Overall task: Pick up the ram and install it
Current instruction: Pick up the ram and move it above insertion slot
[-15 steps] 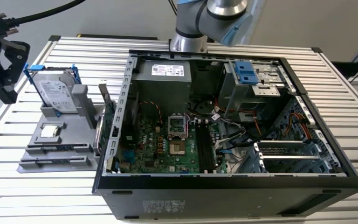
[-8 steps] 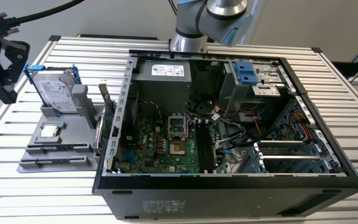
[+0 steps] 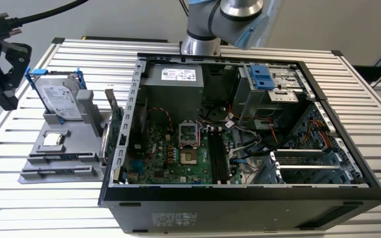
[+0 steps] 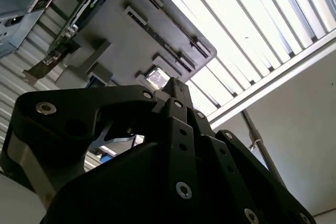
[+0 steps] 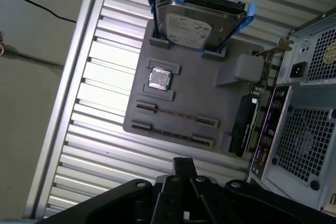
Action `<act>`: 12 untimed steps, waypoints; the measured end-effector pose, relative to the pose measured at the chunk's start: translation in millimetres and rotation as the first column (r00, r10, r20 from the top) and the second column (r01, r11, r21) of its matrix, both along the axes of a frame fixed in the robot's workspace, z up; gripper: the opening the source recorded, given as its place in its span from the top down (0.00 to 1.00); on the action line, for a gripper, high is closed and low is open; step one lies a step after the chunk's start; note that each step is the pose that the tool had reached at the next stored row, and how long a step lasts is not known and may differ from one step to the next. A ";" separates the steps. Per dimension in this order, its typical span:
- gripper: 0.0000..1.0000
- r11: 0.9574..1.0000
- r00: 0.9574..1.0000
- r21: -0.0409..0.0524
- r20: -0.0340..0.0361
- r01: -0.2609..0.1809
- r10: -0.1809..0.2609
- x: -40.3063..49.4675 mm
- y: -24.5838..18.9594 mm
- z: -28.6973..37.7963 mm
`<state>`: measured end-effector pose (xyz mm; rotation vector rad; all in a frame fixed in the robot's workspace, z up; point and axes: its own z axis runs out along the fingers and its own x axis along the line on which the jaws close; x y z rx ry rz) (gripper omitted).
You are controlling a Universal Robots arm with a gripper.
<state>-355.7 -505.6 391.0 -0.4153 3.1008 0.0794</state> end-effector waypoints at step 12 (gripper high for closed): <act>1.00 1.000 1.000 0.000 0.000 -0.025 0.025 0.0 0.0 0.0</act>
